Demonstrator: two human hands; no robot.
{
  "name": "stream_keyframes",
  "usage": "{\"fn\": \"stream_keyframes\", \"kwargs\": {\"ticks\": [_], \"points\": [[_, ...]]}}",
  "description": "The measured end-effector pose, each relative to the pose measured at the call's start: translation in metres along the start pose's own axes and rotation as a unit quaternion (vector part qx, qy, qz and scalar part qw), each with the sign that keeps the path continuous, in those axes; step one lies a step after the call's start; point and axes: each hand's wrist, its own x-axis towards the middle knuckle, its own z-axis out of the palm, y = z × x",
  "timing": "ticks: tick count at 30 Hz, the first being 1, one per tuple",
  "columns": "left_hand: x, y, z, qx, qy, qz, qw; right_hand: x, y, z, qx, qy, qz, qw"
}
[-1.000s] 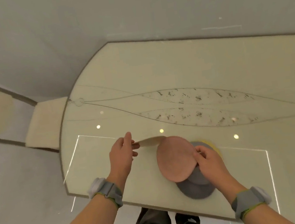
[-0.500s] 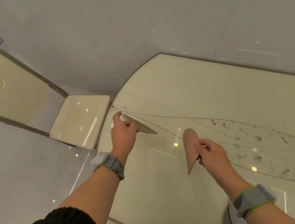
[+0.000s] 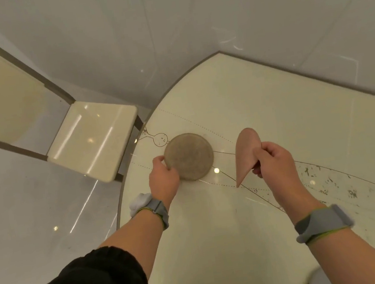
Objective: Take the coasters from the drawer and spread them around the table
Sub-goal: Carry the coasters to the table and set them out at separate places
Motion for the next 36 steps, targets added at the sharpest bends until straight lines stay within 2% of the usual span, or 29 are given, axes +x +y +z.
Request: {"fn": "stream_keyframes", "kwargs": {"ticks": [2,4,6,8,10,13,15,17,20,25,28,32,36], "points": [[0.002,-0.010,0.000,0.077,0.018,0.007,0.997,0.010,-0.002,-0.001,0.003,0.010,-0.003,1.000],[0.005,-0.015,0.002,0.174,0.070,0.034,0.982,0.021,-0.004,0.003,0.003,0.009,-0.005,1.000],[0.003,-0.015,0.007,0.264,0.100,0.111,0.953,0.031,-0.009,0.008,-0.001,0.003,-0.010,1.000],[0.005,-0.008,0.013,0.317,0.097,0.199,0.922,0.045,-0.018,0.014,-0.011,-0.004,-0.027,1.000],[0.010,0.002,0.023,0.361,0.062,0.248,0.897,0.063,-0.028,0.019,-0.030,-0.011,-0.053,0.998],[0.015,0.018,0.044,0.446,-0.019,0.237,0.863,0.097,-0.046,0.024,-0.060,-0.001,-0.093,0.994],[0.016,0.024,0.056,0.492,-0.036,0.219,0.842,0.126,-0.064,0.022,-0.050,0.017,-0.111,0.992],[0.016,0.026,0.061,0.507,-0.032,0.212,0.835,0.157,-0.083,0.017,-0.021,0.043,-0.107,0.993],[0.016,0.024,0.064,0.506,-0.022,0.209,0.836,0.204,-0.095,0.004,-0.012,0.083,-0.067,0.994],[0.013,0.030,0.071,0.536,-0.040,0.185,0.823,0.266,-0.058,-0.028,-0.112,0.124,0.020,0.986],[0.014,0.034,0.075,0.559,-0.047,0.164,0.811,0.264,-0.038,-0.043,-0.141,0.136,0.045,0.980],[0.013,0.032,0.078,0.554,-0.047,0.152,0.817,0.257,0.000,-0.063,-0.130,0.124,0.062,0.982],[0.010,0.039,0.075,0.558,-0.052,0.128,0.818,0.207,0.021,-0.074,-0.116,0.096,0.056,0.987]]}}
